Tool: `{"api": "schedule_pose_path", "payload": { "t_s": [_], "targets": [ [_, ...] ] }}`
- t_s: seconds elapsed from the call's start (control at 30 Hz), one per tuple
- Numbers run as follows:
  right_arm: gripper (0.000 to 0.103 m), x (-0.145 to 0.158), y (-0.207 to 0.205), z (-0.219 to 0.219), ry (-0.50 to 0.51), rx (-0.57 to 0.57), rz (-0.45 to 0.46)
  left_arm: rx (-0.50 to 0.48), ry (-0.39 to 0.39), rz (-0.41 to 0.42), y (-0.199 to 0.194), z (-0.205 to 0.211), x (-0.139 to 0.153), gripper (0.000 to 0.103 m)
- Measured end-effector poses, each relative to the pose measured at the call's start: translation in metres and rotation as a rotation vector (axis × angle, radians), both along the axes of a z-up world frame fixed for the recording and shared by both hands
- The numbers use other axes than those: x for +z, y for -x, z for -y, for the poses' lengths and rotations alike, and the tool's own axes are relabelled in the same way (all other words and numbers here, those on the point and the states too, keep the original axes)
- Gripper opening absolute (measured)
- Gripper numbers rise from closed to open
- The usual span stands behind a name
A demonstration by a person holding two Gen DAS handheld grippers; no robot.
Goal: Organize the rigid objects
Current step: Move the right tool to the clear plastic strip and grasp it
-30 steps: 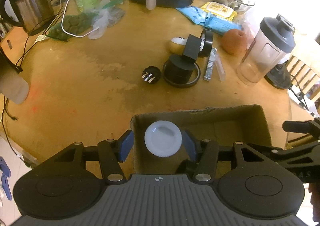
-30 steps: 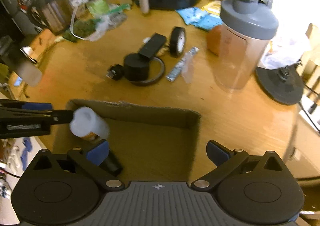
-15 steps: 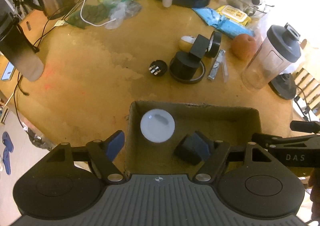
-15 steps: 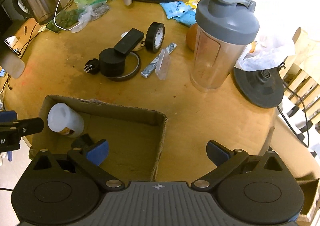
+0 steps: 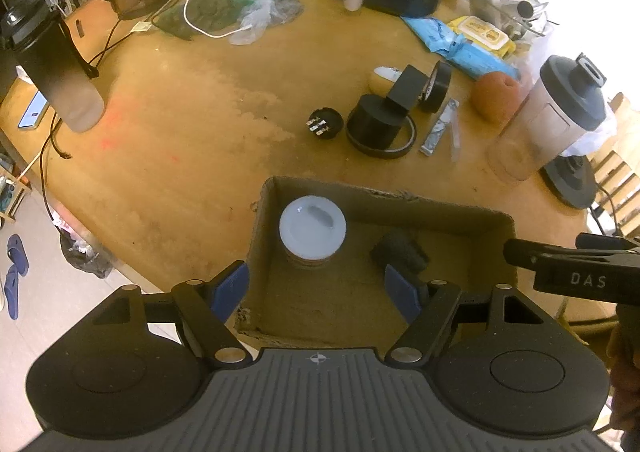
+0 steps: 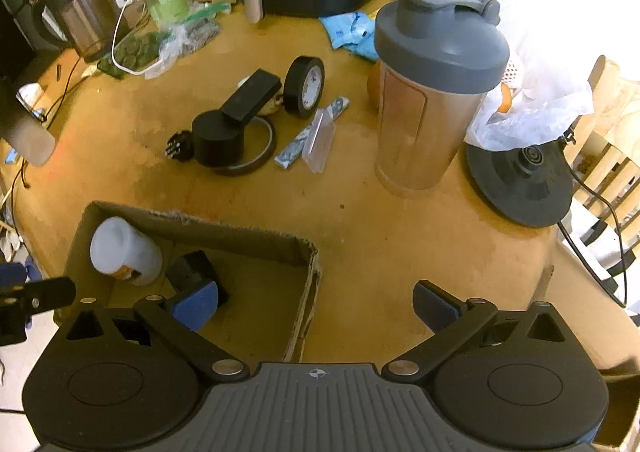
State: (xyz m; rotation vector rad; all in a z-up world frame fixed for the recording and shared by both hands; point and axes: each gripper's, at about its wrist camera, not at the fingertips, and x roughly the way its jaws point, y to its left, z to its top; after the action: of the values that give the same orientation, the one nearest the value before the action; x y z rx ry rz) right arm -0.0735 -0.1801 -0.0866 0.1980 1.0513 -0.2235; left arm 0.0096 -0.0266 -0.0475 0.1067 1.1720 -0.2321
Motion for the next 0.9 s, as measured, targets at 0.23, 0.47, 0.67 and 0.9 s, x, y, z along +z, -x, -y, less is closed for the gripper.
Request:
{"api": "schedule_pose_path", "payload": {
  "t_s": [0.23,0.47,0.67,0.9],
  "targets": [
    [0.103,0.001,-0.003,0.001,-0.004,-0.018,0.032,-0.046,-0.003,0.010,-0.015,0.003,-0.001,0.075],
    [0.103,0.006,-0.014,0.001,-0.015,-0.049,0.065,-0.126,0.017,0.061,-0.037,0.007,0.009,0.075],
    [0.103,0.010,-0.030,-0.003,0.003,-0.064,0.082,-0.168,0.046,0.095,-0.060,0.006,0.020,0.075],
    [0.103,0.007,-0.045,-0.012,0.059,-0.059,0.100,-0.206,0.066,0.112,-0.070,0.001,0.024,0.075]
  ]
}}
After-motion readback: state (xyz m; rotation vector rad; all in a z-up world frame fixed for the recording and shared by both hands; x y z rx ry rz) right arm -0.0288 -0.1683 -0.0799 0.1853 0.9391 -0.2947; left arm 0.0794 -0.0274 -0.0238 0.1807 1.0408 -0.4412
